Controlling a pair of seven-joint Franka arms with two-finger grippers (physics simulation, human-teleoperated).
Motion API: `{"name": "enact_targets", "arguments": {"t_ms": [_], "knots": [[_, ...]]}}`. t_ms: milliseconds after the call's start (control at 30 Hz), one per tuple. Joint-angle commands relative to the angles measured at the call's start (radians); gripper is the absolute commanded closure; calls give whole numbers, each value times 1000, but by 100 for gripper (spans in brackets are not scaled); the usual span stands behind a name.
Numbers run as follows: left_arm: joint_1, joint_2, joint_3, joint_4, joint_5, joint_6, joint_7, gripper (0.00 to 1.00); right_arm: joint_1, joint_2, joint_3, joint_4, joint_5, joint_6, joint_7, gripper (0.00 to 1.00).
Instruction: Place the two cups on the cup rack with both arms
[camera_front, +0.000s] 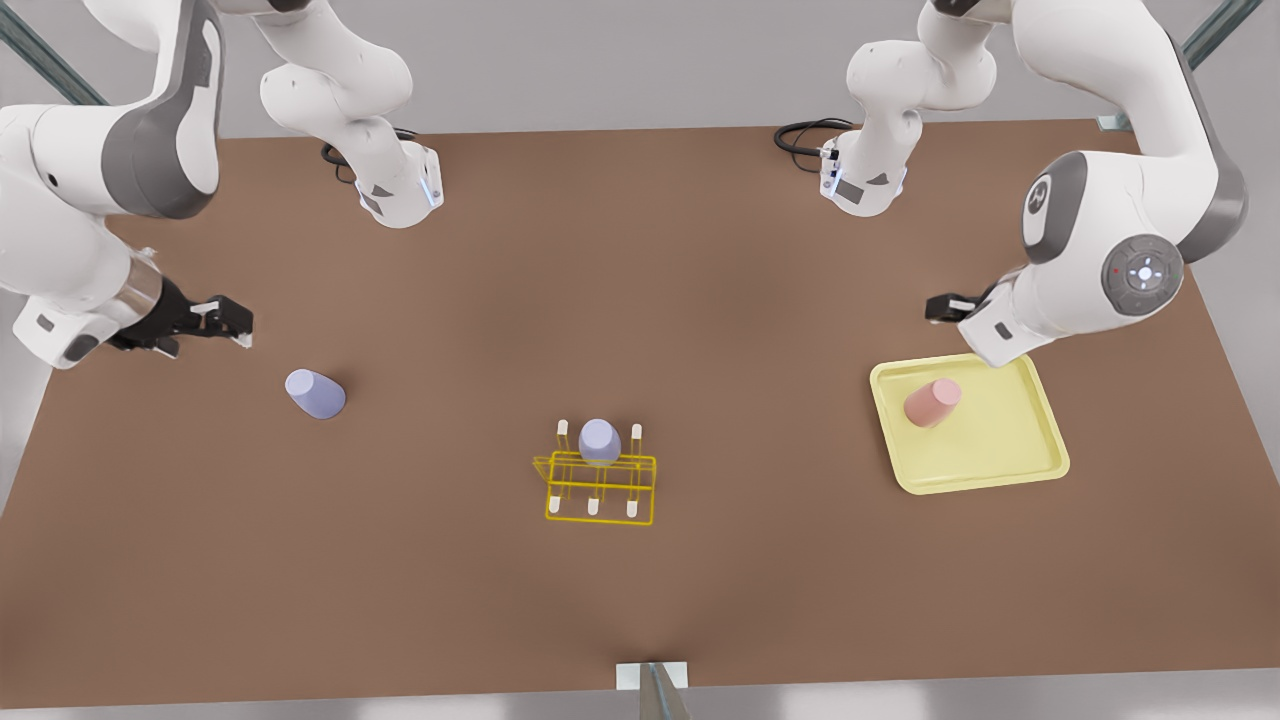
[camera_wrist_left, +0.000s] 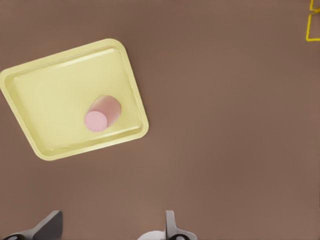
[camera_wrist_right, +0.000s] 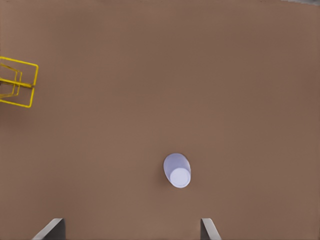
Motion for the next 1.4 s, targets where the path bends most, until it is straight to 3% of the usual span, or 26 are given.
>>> {"name": "enact_targets", "arguments": {"t_ms": [0, 67, 133, 200, 267, 433, 567, 1000, 1300, 1367], "knots": [[-1, -1, 1, 1, -15, 92, -6, 0, 13, -4, -1, 3, 1, 78, -80, 0], [2, 0, 4, -1, -13, 95, -1, 0, 13, -1, 1, 0, -5, 72, -82, 0], [18, 36, 88, -100, -16, 314, -1, 0, 23, 54, 5, -71, -64, 118, -117, 0], [41, 48, 128, -261, -45, 535, 2, 0, 13, 62, 7, -271, -61, 391, -116, 0], [42, 46, 162, -441, -111, 752, 77, 0, 7, 57, 4, -366, -50, 504, -113, 0], [44, 71, 193, -570, -111, 959, 165, 0, -62, 42, 4, -635, -12, 850, -117, 0], [39, 111, 193, -643, -111, 1054, 165, 0, -87, 40, 4, -707, -5, 863, -123, 0], [39, 198, 193, -670, -113, 1057, 165, 0, -156, 53, 4, -891, -4, 945, -172, 0], [35, 192, 193, -739, -121, 1134, 163, 0, -156, 100, 4, -908, 2, 982, -171, 0], [31, 191, 193, -737, -121, 1134, 163, 5, -156, 128, 4, -908, 13, 1006, -171, 0]]}}
